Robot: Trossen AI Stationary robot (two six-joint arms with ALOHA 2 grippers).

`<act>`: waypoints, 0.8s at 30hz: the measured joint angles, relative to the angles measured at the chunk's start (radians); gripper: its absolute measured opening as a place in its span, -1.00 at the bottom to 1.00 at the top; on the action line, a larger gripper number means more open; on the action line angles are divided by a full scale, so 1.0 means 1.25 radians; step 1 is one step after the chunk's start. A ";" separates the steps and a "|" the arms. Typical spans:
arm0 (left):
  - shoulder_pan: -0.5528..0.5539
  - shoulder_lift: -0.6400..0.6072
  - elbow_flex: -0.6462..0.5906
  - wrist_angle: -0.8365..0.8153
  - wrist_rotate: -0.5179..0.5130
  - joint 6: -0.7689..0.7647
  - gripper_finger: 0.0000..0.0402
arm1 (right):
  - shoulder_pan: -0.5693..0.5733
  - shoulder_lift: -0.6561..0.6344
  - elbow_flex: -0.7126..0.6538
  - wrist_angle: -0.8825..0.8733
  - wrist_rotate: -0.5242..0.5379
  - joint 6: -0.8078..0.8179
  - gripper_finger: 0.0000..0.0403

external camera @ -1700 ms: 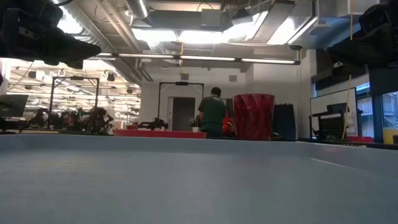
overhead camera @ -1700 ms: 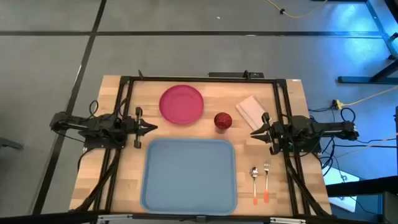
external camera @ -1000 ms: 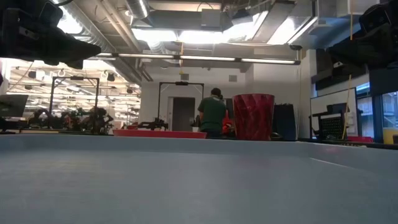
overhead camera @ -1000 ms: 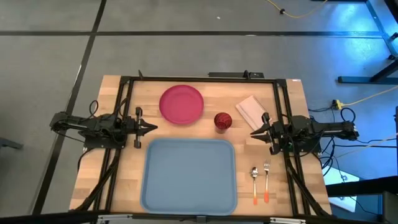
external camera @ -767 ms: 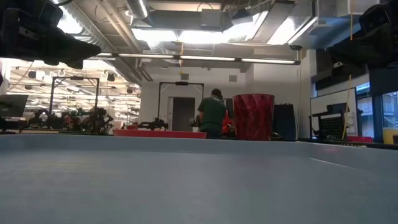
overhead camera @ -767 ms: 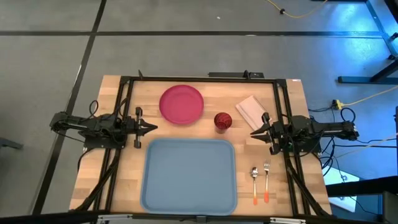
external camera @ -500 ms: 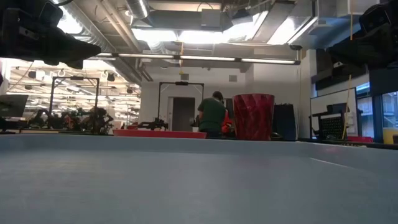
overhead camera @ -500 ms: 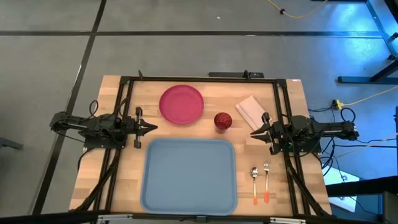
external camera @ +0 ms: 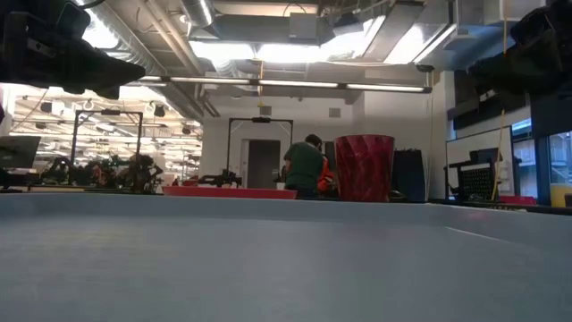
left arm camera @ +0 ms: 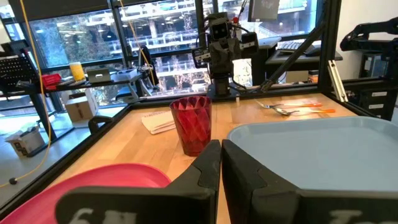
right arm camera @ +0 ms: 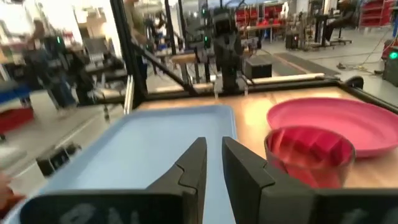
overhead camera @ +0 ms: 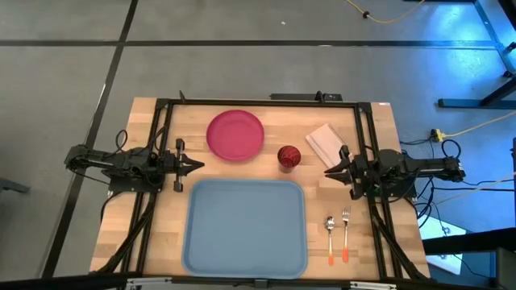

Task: Pick and place plate/cup/fork/spoon on tray
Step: Put the pink plate on the blue tray

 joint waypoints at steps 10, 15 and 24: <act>0.000 0.000 0.000 0.000 0.000 0.000 -0.96 | 0.000 0.000 0.000 0.069 -0.011 0.045 -0.72; 0.000 0.000 0.000 -0.002 0.014 0.010 -0.96 | 0.000 0.000 0.000 0.122 -0.051 0.047 -0.72; 0.005 0.000 0.000 0.014 -0.128 0.137 -0.96 | 0.000 0.000 0.000 0.320 0.035 -0.138 -0.72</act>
